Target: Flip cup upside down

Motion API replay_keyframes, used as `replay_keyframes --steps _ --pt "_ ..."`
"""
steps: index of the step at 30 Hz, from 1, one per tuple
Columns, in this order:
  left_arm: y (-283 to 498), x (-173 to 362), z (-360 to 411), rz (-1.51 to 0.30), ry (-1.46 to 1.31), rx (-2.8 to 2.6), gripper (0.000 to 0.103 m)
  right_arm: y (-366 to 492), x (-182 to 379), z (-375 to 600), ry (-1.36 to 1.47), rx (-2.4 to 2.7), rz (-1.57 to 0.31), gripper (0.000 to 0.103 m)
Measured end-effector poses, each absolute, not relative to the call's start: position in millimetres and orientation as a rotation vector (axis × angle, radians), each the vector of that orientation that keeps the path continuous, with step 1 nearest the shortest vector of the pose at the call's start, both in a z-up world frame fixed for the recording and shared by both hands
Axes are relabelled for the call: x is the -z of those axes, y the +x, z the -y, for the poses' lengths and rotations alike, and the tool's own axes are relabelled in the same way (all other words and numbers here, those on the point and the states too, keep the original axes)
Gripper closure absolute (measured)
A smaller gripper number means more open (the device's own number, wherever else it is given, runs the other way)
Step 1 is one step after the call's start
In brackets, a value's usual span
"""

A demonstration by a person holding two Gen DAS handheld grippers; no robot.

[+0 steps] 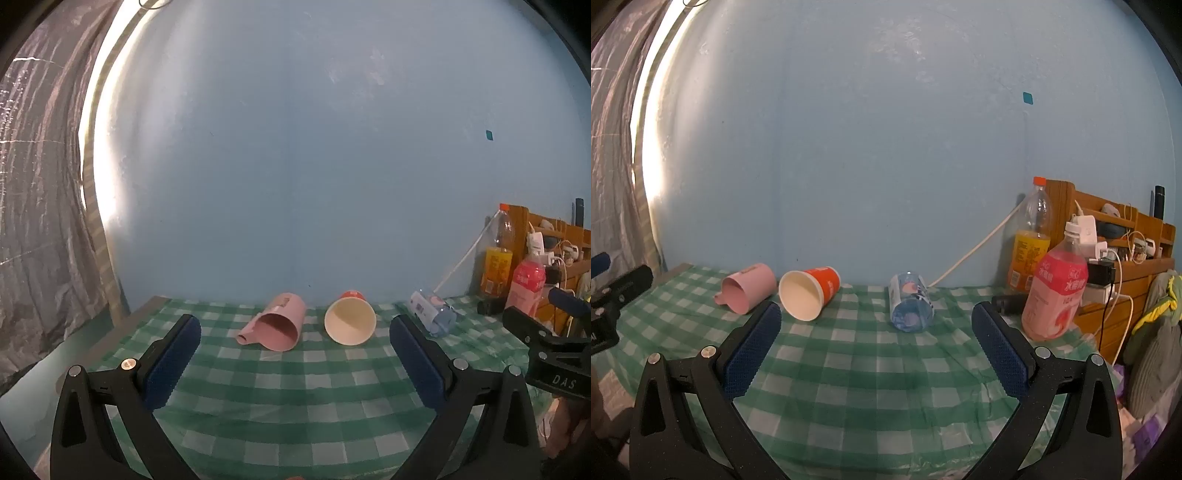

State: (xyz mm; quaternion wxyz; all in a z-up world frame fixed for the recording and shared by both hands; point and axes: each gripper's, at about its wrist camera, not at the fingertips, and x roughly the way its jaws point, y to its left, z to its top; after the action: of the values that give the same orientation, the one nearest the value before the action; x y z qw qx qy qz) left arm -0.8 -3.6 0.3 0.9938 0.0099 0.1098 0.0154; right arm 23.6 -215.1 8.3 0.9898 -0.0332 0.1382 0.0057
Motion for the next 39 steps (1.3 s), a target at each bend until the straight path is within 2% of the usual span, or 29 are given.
replay_keyframes --steps 14,39 --pt "-12 -7 -8 -0.143 -0.025 -0.052 0.0 24 -8 215 -0.065 -0.01 -0.279 0.002" --pt "-15 -8 -3 -0.127 -0.011 -0.042 0.0 25 -8 215 -0.07 -0.01 -0.282 0.002"
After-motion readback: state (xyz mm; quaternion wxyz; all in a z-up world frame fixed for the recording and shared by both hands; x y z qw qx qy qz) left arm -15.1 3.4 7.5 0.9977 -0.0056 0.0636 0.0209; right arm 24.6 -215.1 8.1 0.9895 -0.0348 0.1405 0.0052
